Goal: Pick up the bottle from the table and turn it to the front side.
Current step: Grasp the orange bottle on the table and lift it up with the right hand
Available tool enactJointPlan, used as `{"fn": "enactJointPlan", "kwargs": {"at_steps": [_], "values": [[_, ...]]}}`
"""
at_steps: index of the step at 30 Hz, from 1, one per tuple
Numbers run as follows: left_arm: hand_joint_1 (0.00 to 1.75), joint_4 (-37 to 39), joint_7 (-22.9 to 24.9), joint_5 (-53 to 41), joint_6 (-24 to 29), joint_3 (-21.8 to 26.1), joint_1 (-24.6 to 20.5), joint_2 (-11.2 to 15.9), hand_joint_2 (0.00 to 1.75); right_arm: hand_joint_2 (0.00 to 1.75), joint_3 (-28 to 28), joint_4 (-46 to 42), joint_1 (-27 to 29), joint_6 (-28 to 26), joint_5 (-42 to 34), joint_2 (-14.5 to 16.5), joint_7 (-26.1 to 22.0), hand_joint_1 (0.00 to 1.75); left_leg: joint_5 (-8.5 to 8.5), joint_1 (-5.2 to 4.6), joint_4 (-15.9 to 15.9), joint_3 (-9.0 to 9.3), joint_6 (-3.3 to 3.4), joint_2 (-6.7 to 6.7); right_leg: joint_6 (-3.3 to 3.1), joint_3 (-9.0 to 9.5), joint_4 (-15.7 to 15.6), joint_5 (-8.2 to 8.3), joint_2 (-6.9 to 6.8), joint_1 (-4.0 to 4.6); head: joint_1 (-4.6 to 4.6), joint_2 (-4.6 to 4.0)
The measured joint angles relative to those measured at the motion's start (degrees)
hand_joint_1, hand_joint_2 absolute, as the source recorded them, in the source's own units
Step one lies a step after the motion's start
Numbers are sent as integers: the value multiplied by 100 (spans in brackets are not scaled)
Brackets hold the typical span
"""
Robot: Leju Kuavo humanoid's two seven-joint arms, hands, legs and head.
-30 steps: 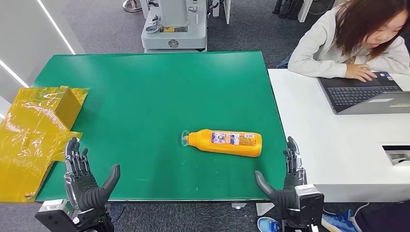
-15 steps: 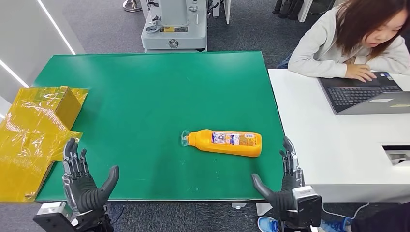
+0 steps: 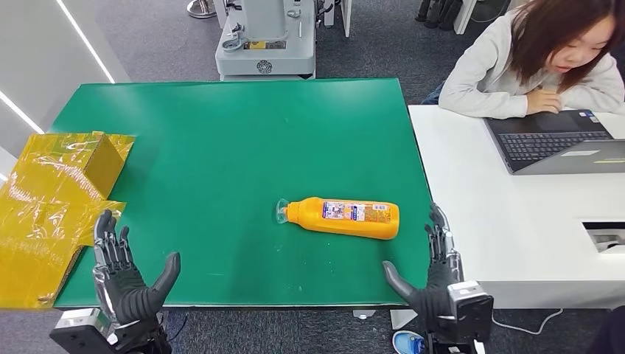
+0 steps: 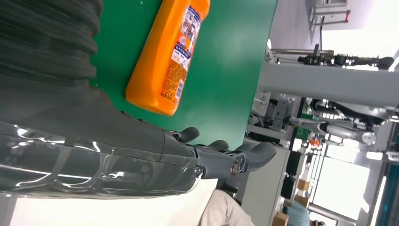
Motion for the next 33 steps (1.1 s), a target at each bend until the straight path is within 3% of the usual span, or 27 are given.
{"fn": "enactJointPlan", "kwargs": {"at_steps": [13, 19, 23, 27, 33], "values": [[0, 0, 81, -2, -30, -68, -19, -3, 175, 175, -51, 144, -209, 111, 62, 44, 3, 0, 0, 0, 0, 0, 0, 0, 0, 0, 0, 0, 0, 0, 0, 0], [0, 96, 75, -25, -286, -196, -272, -5, 175, 175, 27, 353, -569, -416, 1034, -37, 207, 0, 2, 0, 1, 1, 0, 1, 0, 0, 0, 4, 2, 0, 0, 0], [0, 558, 21, 26, -632, -404, -764, -21, 175, 175, 218, 959, -1324, -624, 2046, -250, 848, 0, 15, -2, 2, 0, 7, 2, 4, 0, 0, 20, 2, -1, 0, 0], [0, 1235, -63, 150, -913, -659, -1414, -97, 175, 175, 501, 2055, -2396, 1, 2616, -492, 1392, 0, 35, -2, 4, -3, 10, 2, 6, 0, 0, 41, 3, -2, 1, 0], [0, 1830, -43, 321, -1074, -898, -2015, -131, 175, 175, 1062, 3889, -3797, 929, 2953, -633, 1718, 0, 43, -1, 7, -3, 10, 0, 7, -2, 2, 48, 3, -1, 0, 0]]}}
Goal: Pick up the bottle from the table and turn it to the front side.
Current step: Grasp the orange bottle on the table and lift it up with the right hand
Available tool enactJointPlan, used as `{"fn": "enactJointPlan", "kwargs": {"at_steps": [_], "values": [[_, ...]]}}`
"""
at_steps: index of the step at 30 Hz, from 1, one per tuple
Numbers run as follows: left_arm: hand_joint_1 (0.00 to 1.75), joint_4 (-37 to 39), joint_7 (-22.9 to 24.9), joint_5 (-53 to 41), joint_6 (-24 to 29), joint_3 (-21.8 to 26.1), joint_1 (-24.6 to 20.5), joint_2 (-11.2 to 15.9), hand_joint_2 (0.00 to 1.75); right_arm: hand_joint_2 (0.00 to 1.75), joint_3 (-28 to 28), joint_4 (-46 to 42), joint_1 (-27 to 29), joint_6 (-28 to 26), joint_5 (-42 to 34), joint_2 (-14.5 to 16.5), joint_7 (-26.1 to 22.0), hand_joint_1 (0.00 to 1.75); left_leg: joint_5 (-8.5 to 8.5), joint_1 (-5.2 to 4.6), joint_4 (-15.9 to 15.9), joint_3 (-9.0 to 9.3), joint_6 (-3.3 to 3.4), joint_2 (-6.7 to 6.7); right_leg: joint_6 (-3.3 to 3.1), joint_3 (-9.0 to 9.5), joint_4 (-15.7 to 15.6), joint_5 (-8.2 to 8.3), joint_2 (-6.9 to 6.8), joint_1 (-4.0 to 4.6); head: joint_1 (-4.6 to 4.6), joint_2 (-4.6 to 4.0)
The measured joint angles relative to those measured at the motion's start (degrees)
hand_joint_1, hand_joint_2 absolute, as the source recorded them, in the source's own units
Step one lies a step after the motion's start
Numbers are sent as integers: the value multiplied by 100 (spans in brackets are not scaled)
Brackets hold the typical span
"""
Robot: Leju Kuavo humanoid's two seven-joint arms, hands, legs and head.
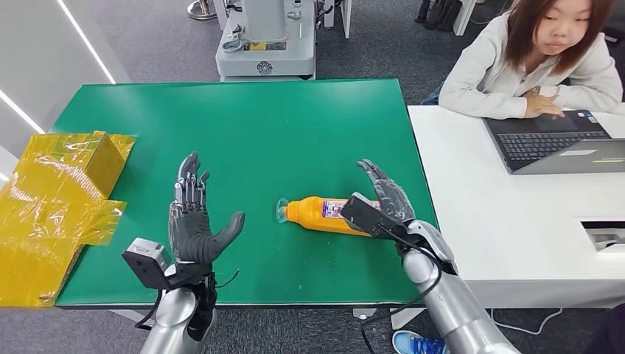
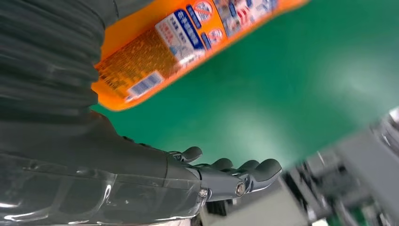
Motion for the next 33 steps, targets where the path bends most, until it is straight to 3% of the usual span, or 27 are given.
{"fn": "enactJointPlan", "kwargs": {"at_steps": [3, 9, 10, 13, 14, 26, 33], "values": [[0, 226, 19, 54, -15, -95, -195, -3, 175, 175, 314, 916, -518, 422, 102, 14, 61, 0, 0, 1, 0, -2, 0, -3, 0, -1, 1, -1, -3, 1, 1, 0], [0, 660, -31, 125, 61, -224, -502, -5, 175, 175, 923, 2300, -1208, 765, 245, 127, -8, 0, -2, 1, -1, 4, -1, 2, 1, 0, -2, -3, 4, 1, -1, 0], [0, 703, -32, 145, 61, -230, -536, -3, 175, 175, 1008, 2452, -1294, 858, 242, 136, 6, 11, -3, 1, -1, 8, -1, 3, 2, 3, -3, -4, 5, 1, 1, 0], [0, 791, -30, 209, 44, -245, -600, 13, 175, 175, 1205, 2796, -1499, 1196, 174, 142, 54, 137, -4, 1, -2, 26, -1, 3, 4, 21, -7, -5, 6, 1, 1, 0], [0, 817, -24, 232, 34, -247, -611, 16, 175, 175, 1254, 2873, -1557, 1311, 157, 142, 75, 170, -5, 1, -2, 34, 0, 3, 4, 29, -8, -6, 6, 1, 0, 0], [0, 1024, 44, 372, 34, -247, -676, 18, 175, 175, 1737, 3336, -2031, 2319, -3, 119, 320, 175, -6, 0, -1, 92, 3, 8, 5, 87, -11, -4, 9, 1, 0, 0], [0, 1055, 60, 373, 142, -245, -648, 34, 175, 175, 1903, 3391, -2118, 2355, -117, 89, 197, 175, -6, 1, -2, 93, 2, 8, 5, 89, -9, -4, 9, 1, -1, 0]]}}
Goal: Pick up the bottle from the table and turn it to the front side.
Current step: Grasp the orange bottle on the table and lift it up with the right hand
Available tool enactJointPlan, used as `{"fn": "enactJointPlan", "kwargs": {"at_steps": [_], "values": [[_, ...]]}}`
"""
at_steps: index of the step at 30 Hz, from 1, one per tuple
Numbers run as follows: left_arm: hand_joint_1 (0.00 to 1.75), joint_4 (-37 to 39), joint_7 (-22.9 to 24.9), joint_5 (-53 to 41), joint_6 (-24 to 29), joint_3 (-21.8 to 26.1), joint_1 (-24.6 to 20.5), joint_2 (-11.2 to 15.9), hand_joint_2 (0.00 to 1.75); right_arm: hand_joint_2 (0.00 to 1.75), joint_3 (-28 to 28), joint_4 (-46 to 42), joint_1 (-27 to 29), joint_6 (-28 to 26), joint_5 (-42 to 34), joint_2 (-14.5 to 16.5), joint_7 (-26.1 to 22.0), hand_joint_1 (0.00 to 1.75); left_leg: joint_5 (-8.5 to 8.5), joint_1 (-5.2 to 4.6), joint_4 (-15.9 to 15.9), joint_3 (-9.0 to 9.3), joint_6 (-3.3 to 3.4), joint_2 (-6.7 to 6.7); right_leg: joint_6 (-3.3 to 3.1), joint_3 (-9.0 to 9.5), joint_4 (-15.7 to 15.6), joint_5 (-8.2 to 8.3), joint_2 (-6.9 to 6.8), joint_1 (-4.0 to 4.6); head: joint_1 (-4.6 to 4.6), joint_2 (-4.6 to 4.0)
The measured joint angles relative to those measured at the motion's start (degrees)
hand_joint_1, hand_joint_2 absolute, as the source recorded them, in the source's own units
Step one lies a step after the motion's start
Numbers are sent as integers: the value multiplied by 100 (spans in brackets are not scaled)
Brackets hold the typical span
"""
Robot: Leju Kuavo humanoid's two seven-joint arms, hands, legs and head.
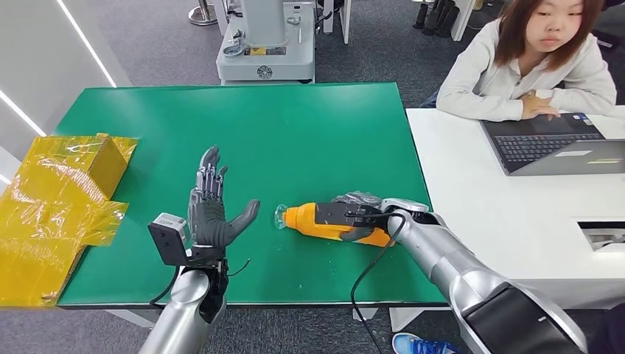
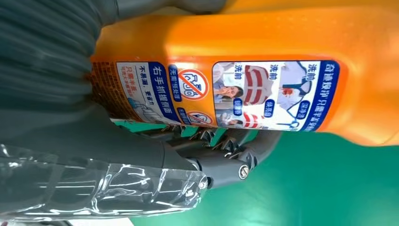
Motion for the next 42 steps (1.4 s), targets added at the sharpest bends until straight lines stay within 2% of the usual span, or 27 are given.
{"fn": "enactJointPlan", "kwargs": {"at_steps": [8, 14, 21, 26, 30, 33, 37, 42], "values": [[0, -27, -25, -68, 92, 7, 171, 77, 175, 175, 58, -48, 114, -710, -610, -132, -538, 175, 0, 0, 0, -3, 1, 0, 1, 0, -1, 0, -1, 0, 1, 0], [0, -92, -47, -98, 156, 49, 213, 140, 175, 175, -113, -497, 457, -1273, -1167, -335, -996, 175, 0, -1, 1, -6, 1, -2, 2, 0, -1, 1, -2, -1, 1, 0], [0, -378, -120, -177, 304, 249, 456, 243, 175, 175, -634, -2049, 1510, -1770, -1939, -673, -1316, 175, -3, 0, 0, -30, 1, -7, 1, -24, 0, -2, -6, 0, 0, 0], [0, -577, -68, -280, 235, 440, 618, 313, 175, 175, -1066, -3374, 2510, -2560, -1913, -740, -1421, 175, -3, 0, -4, -72, 0, -15, 0, -65, 3, -5, -12, 0, 0, 0], [0, -598, 93, -298, -78, 545, 593, 347, 175, 175, -1377, -4260, 3031, -2878, -2057, -708, -1717, 175, -3, 0, -5, -91, -1, -12, -1, -85, 4, -4, -11, 0, 1, 0], [0, -583, 257, -293, -404, 599, 455, 366, 175, 175, -1516, -4697, 3168, -2914, -2180, -630, -1893, 175, -2, 0, -4, -94, 0, -10, -1, -88, 4, -4, -9, 0, 0, 0], [0, -416, 495, -412, -1074, 602, 102, 408, 175, 175, -1552, -4888, 3107, -2970, -2149, -404, -2025, 175, 2, 0, -4, -94, -2, -9, -2, -88, 6, -2, -9, 0, 0, 0], [0, -39, 721, -185, -1929, 529, -426, 425, 175, 175, -1507, -4662, 2788, -3060, -2138, -33, -2151, 175, 7, 0, -4, -93, -5, -9, -3, -89, 9, 0, -8, 0, 1, 0]]}}
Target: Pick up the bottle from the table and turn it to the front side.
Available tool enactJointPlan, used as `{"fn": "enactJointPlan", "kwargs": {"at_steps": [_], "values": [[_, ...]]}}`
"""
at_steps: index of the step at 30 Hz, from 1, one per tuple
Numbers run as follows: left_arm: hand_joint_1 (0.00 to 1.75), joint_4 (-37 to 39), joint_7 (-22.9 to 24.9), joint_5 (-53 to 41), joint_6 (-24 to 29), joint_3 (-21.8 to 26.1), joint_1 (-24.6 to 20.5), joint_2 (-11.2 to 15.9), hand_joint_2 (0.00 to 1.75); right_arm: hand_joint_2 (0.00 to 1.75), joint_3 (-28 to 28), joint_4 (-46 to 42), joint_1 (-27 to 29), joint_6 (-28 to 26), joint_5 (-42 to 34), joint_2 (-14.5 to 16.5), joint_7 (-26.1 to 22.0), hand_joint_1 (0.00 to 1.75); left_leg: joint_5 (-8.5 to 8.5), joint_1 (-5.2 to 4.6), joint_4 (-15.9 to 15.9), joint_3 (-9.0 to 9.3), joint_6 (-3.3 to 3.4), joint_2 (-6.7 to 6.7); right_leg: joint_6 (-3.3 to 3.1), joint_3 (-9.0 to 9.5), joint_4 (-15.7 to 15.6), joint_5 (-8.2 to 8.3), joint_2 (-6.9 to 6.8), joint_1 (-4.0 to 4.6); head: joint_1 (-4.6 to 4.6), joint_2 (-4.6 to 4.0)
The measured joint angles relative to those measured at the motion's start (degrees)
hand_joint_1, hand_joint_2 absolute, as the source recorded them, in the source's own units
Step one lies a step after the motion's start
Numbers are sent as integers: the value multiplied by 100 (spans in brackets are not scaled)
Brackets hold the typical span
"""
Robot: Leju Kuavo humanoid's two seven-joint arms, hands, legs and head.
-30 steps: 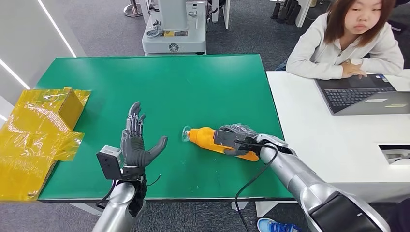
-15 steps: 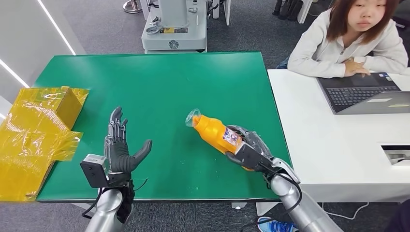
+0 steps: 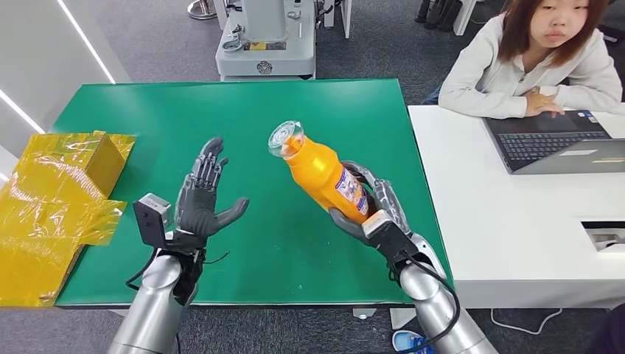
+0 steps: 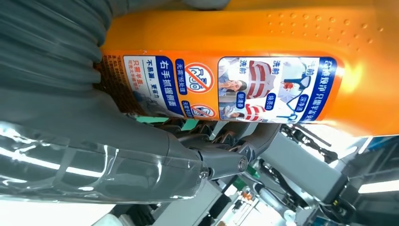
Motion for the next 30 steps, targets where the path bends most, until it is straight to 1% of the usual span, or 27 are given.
{"fn": "enactJointPlan", "kwargs": {"at_steps": [4, 7, 12, 14, 20, 24, 28, 30], "values": [[0, 426, 289, 517, -839, -199, -539, 4, 175, 175, 205, 552, -455, -102, 192, 301, 30, 175, 4, 0, 0, 0, -4, 2, -3, -2, 3, 3, 2, 0, -1, 0], [0, 654, 483, 886, -1217, -348, -838, 15, 175, 175, 312, 951, -748, -91, 235, 496, 65, 175, 4, 0, 0, 0, -5, 1, -3, -2, 3, 3, 2, 0, -1, 0], [0, 854, 789, 1687, -1740, -527, -985, 64, 175, 175, 385, 1583, -1104, -46, 351, 705, 40, 175, 4, 0, 0, -4, -5, 1, -2, -7, 3, 2, 3, 0, -1, 0], [0, 894, 891, 1982, -1857, -588, -1042, 86, 175, 175, 445, 1822, -1251, -27, 437, 782, 46, 175, 4, 0, 0, -7, -5, 1, -2, -10, 3, 2, 3, 0, -1, 0], [0, 981, 1031, 2224, -1861, -717, -1240, 119, 175, 175, 594, 2320, -1537, -32, 562, 974, 61, 175, 4, 0, 0, -7, -5, 1, -2, -11, 3, 3, 2, 0, -1, 0], [0, 1110, 882, 1971, -1491, -907, -1325, 93, 175, 175, 631, 2512, -1581, -117, 557, 1007, 61, 175, 4, 0, 1, -9, -5, 0, -2, -12, 1, 2, 1, 0, -1, 0], [3, 1325, 741, 1785, -1183, -1085, -1465, -7, 175, 175, 629, 2648, -1581, -185, 518, 1008, 54, 175, 3, -1, 2, -11, -4, -1, -2, -12, 0, 3, 1, -1, 0, 0], [82, 1447, 715, 1771, -1141, -1108, -1524, -65, 175, 175, 628, 2704, -1582, -200, 492, 1008, 51, 175, 3, -2, 3, -11, -4, 0, -2, -12, 0, 3, 1, -1, -1, 0]]}}
